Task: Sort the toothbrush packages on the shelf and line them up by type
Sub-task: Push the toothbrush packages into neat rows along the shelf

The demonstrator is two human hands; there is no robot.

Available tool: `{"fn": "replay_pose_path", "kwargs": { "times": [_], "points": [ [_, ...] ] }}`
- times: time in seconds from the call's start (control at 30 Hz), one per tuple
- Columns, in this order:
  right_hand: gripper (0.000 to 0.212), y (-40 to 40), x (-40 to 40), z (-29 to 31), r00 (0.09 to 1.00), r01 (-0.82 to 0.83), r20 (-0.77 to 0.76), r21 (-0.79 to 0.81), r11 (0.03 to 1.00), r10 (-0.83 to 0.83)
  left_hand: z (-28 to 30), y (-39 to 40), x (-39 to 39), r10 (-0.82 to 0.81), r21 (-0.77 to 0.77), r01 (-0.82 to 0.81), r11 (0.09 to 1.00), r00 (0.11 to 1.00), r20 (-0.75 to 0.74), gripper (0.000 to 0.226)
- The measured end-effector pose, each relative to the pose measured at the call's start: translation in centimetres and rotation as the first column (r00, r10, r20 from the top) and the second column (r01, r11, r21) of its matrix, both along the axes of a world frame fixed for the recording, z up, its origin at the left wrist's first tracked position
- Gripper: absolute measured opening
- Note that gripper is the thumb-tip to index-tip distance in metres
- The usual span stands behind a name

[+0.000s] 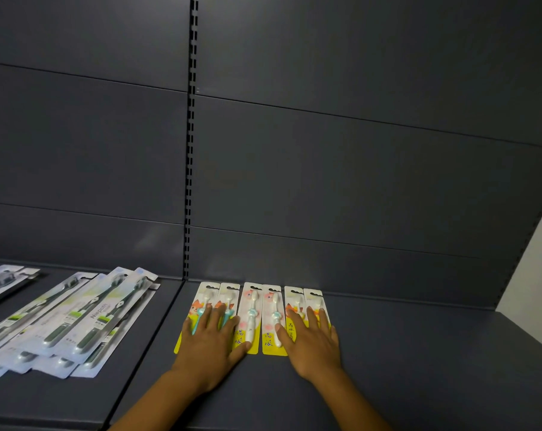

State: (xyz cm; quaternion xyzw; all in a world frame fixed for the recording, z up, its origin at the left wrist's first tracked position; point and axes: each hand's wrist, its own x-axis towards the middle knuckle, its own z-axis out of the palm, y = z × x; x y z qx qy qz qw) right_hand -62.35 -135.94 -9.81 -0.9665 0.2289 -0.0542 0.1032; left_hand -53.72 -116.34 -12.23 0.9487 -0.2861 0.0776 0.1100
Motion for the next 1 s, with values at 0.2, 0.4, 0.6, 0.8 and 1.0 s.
{"fn": "replay_pose_path", "kwargs": {
  "times": [0.2, 0.4, 0.6, 0.8, 1.0],
  "points": [
    [0.061, -0.2, -0.2, 0.0, 1.0, -0.009, 0.004, -0.013, 1.0, 0.009, 0.7, 0.3, -0.3, -0.027, 0.024, 0.028, 0.999, 0.999, -0.042, 0.122],
    [0.066, -0.3, -0.1, -0.2, 1.0, -0.03, -0.005, -0.022, 0.999, 0.03, 0.8, 0.2, -0.5, -0.025, 0.021, 0.026, 0.999, 0.999, -0.046, 0.123],
    [0.061, -0.3, 0.5, -0.1, 0.999, -0.04, -0.005, 0.0, 0.999, 0.04, 1.0, -0.8, 0.1, -0.056, -0.012, 0.055, 0.998, 0.996, -0.071, 0.113],
    [0.063, -0.3, 0.8, 0.0, 0.999, -0.05, -0.014, -0.001, 0.999, 0.05, 1.5, -1.0, -0.1, -0.056, 0.018, 0.058, 0.998, 0.995, -0.079, 0.112],
    [0.068, -0.4, 0.6, 0.6, 0.998, -0.057, -0.026, 0.048, 0.997, 0.058, 2.1, -0.7, -0.2, -0.076, 0.057, 0.083, 0.995, 0.991, -0.107, 0.112]
  ]
}}
